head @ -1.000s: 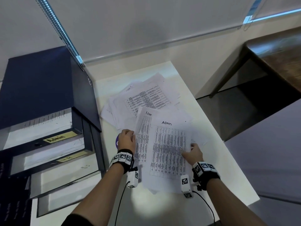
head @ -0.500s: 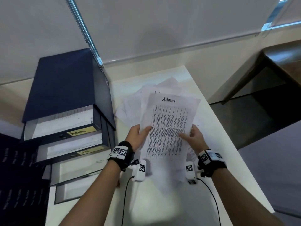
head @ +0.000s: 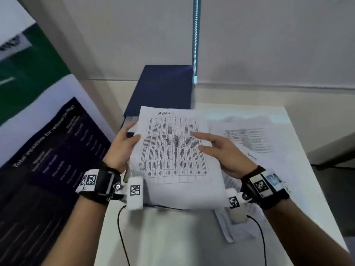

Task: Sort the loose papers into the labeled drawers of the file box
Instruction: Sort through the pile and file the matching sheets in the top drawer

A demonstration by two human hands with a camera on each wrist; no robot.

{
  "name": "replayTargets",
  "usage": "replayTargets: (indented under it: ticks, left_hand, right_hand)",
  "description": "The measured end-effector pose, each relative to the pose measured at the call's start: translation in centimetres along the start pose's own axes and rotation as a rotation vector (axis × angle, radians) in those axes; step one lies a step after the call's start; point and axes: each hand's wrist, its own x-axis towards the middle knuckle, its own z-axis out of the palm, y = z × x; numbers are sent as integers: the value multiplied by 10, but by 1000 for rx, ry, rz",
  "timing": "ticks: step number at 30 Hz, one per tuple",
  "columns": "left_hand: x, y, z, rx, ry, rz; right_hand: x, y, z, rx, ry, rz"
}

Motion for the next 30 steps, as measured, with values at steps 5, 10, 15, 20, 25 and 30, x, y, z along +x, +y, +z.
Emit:
replayTargets:
  ticks: [5, 10, 15, 20, 25, 30]
  left_hand:
    - [-23, -18, -64, 207, 122, -91]
    - [-47, -11, -87, 121, -57, -142]
    - [-34, -13, -92, 159, -4, -4]
    - [2, -15, -78, 164, 191, 100]
    - [48, -17, -55, 682, 350, 194]
    - [81, -29, -36, 1355, 416, 435]
  right_hand:
    - [27, 3, 49, 249, -73, 278]
    - [64, -5, 67, 257, 56, 275]
    - [80, -5, 70, 132, 89, 279]
    - [67, -9, 56, 31, -148, 379]
    - [107, -19, 59, -31, 173, 238]
    - [128, -16, 57, -85, 290, 151]
